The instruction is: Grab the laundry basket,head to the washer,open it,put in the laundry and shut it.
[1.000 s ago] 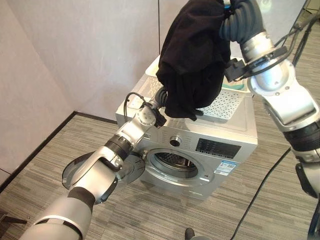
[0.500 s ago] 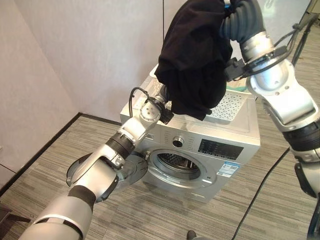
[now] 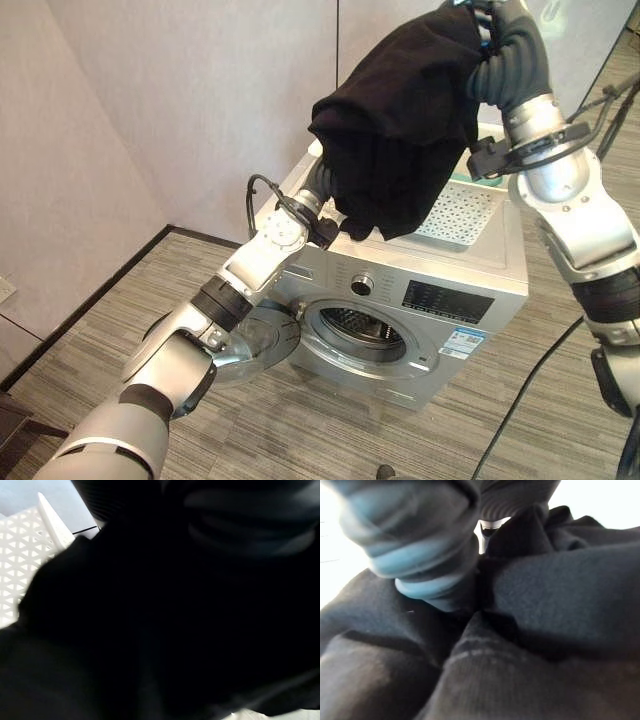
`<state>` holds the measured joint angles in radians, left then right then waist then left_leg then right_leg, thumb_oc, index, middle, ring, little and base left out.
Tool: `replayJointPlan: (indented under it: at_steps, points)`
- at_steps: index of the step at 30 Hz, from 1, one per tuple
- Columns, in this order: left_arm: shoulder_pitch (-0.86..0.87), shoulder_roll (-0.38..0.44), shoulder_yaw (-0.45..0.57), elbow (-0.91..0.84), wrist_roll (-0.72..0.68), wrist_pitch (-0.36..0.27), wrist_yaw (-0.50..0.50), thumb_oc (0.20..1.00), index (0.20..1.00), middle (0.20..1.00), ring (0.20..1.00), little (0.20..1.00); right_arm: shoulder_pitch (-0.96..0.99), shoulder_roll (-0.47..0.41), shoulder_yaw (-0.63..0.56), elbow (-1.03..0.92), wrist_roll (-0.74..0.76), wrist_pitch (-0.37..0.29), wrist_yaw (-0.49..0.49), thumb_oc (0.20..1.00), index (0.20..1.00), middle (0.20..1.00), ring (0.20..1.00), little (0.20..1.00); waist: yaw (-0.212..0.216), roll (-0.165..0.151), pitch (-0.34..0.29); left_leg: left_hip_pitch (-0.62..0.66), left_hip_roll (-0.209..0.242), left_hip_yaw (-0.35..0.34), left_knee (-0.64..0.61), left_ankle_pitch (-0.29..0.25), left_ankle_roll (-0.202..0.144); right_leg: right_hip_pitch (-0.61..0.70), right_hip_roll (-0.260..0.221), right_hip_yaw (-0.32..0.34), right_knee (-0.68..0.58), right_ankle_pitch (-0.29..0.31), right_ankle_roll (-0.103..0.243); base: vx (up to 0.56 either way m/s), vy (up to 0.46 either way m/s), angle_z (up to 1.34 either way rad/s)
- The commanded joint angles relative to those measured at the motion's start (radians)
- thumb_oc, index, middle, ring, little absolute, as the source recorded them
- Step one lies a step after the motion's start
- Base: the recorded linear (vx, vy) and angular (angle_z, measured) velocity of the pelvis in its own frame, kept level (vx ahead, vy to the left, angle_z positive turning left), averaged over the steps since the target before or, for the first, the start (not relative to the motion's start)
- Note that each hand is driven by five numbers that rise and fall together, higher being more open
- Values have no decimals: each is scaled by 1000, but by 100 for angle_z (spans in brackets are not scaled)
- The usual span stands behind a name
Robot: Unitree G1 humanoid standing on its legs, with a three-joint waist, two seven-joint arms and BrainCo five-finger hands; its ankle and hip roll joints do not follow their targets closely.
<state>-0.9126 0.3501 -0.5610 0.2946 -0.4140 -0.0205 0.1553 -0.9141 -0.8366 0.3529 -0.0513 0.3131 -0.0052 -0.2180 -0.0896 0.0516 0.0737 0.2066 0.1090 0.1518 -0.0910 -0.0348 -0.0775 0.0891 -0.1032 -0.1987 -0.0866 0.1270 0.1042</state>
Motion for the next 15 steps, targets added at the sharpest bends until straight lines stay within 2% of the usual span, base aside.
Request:
replayJointPlan:
  at_steps: [1,6,7,8,15]
  points:
    - [-92,27,29,3,59,-115,69,200,200,200,200,200,31,10,-27,-4,-30,-49,7,200,200,200,200,200,19,-56,-59,-63,33,1,4,-4,-22,-35,-135,-45,165,-146,59,0,0,0]
    - [-55,49,54,-47,81,-120,70,200,200,200,200,200,72,25,-36,-27,-21,-57,25,200,200,200,200,200,15,-53,-56,-63,34,8,4,-4,-22,-40,-135,-38,163,-143,60,0,0,0]
    - [-36,56,60,-63,86,-122,65,200,200,200,200,200,87,30,-37,-33,-14,-58,38,890,890,890,890,890,13,-51,-56,-62,34,12,4,-5,-21,-43,-134,-34,161,-141,60,-5,-4,-8]
    - [-28,56,63,-67,83,-123,63,200,200,200,200,200,91,32,-36,-34,-7,-59,42,1000,1000,1000,1000,1000,13,-51,-55,-62,34,14,4,-6,-21,-45,-134,-33,161,-141,60,-5,-4,-10]
    - [35,51,99,-64,55,-123,66,200,200,200,200,200,118,24,-35,-26,110,-81,80,1000,1000,1000,1000,1000,12,-54,-57,-66,34,21,4,-5,-23,-45,-134,-32,156,-139,59,0,-3,-7]
